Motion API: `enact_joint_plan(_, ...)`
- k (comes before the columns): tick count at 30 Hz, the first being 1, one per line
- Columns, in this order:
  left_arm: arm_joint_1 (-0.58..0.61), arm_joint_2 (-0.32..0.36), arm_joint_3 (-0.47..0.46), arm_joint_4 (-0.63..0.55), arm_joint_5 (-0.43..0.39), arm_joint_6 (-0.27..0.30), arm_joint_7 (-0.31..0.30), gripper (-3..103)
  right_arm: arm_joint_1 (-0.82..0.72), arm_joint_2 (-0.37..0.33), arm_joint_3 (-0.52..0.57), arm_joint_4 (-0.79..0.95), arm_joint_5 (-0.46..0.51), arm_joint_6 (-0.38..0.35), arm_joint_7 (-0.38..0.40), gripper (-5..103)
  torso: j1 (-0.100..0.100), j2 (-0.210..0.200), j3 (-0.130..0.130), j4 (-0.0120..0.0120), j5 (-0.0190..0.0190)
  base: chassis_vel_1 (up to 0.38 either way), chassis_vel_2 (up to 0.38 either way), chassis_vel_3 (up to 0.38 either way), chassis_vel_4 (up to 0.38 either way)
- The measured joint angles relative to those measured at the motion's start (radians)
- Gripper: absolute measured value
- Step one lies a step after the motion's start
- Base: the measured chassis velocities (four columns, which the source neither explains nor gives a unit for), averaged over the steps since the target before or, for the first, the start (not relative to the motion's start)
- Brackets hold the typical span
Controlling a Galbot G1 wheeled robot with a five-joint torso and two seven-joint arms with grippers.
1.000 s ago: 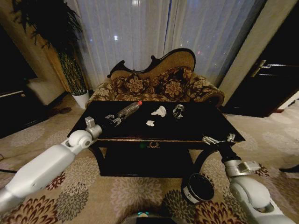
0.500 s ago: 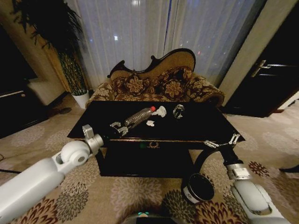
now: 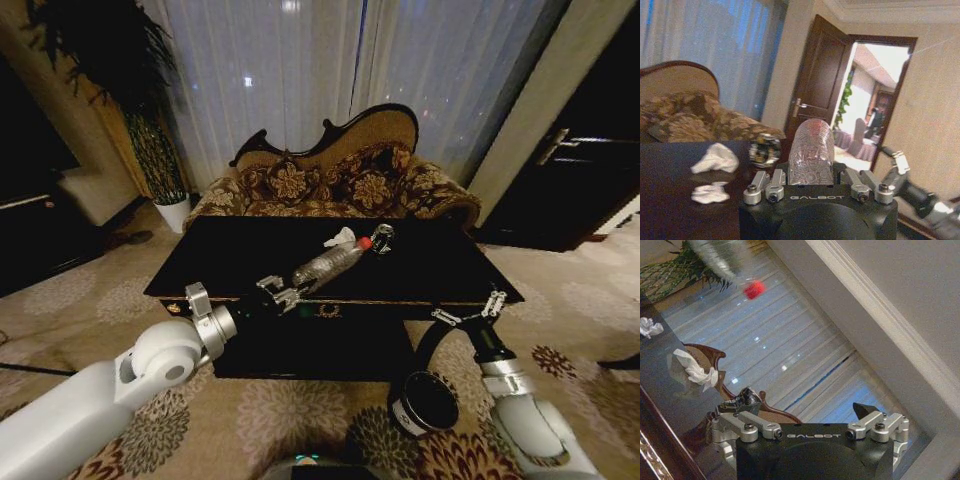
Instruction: Move to the front of the table and place the trash on the table into the trash bin.
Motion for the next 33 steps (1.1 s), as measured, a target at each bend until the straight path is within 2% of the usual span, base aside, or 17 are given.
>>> enact_joint_plan(1,0.0,0.0,0.0,0.0,0.0,0.0,0.0,42,0.0,0.0,0.0,0.0,0.0,0.0,0.0,100,0.0,0.0,0.0,0.0,0.0,0.0,0.0,0.0,0.0)
enact_joint_plan(4,-0.03,-0.032,0.05,-0.015,-0.01,0.006,-0.026,42,0.009,0.034,-0.01,-0.005,-0.09,0.02,0.036,100,0.0,0.0,0.0,-0.0001,0.0,0.0,0.0,0.0,0.0)
enact_joint_plan(14,-0.064,-0.075,0.12,0.025,-0.011,0.005,-0.035,42,0.012,0.081,-0.005,0.033,-0.233,0.044,0.103,100,0.0,0.0,0.0,0.0,-0.0003,0.0,0.0,0.0,0.0)
enact_joint_plan(19,-0.112,-0.098,0.187,0.028,-0.007,0.004,-0.046,42,0.016,0.112,-0.006,0.041,-0.349,0.063,0.135,100,0.0,0.0,0.0,-0.0001,-0.0001,0.0,0.0,0.0,0.0)
enact_joint_plan(33,-0.204,-0.148,0.318,0.049,-0.013,0.005,-0.062,42,0.014,0.154,-0.044,0.053,-0.468,0.097,0.135,100,0.0,0.0,0.0,0.0,-0.0001,0.0,0.0,0.0,0.0)
